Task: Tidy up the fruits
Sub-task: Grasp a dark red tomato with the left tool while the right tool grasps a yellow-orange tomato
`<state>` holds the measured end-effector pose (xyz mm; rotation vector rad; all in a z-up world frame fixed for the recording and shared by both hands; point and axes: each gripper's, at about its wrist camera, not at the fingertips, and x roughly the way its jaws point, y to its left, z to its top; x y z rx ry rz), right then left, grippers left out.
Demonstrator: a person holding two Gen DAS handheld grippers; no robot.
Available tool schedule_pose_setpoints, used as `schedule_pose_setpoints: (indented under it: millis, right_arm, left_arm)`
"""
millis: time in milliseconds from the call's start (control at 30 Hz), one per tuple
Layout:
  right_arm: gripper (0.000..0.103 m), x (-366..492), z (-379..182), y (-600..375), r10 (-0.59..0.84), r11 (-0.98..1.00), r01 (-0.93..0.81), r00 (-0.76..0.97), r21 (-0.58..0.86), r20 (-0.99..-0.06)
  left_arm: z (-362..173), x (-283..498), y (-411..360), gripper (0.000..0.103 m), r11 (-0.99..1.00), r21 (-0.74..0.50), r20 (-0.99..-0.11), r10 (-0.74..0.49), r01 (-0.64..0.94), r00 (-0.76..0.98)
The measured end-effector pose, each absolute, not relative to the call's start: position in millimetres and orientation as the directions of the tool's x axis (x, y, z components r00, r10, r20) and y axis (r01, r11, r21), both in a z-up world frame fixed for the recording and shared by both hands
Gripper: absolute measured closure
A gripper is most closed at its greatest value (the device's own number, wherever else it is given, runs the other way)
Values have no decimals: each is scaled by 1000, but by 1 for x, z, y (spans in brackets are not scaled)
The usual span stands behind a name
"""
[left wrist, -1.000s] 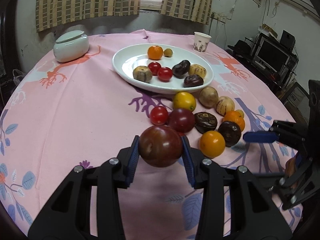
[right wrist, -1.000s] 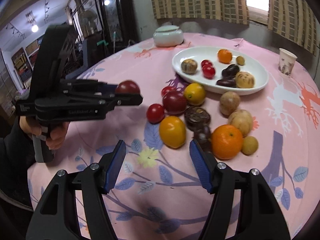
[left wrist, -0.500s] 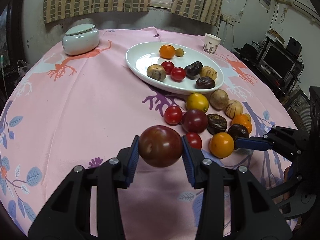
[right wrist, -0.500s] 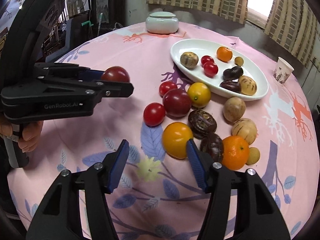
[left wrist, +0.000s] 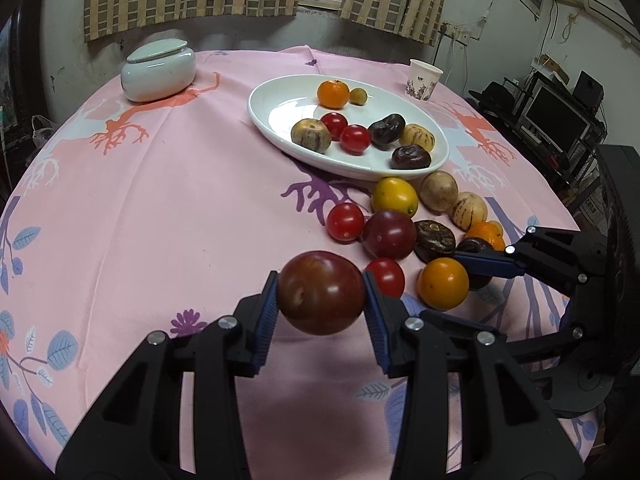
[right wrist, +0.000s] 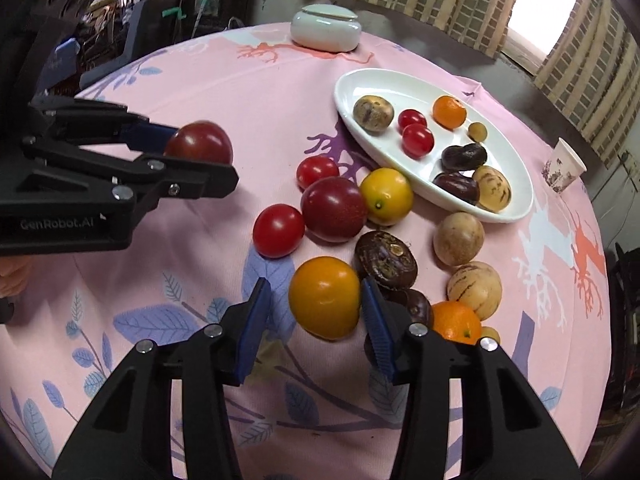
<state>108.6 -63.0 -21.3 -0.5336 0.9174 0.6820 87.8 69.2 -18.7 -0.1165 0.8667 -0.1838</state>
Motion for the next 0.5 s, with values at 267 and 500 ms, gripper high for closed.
schedule_pose_setpoints:
  millis: [267,500]
  right_arm:
    - [66,120,-28,-56,280,673,-726,423,-137,-862]
    - [66,113,-26,-71,325,707,-703,418,-75,-848]
  left_arm:
    - [-21,89,71,61,975,-193,-755,-218,108,619]
    - [-23,90,70,61,972,-206,-758,-232,114,609]
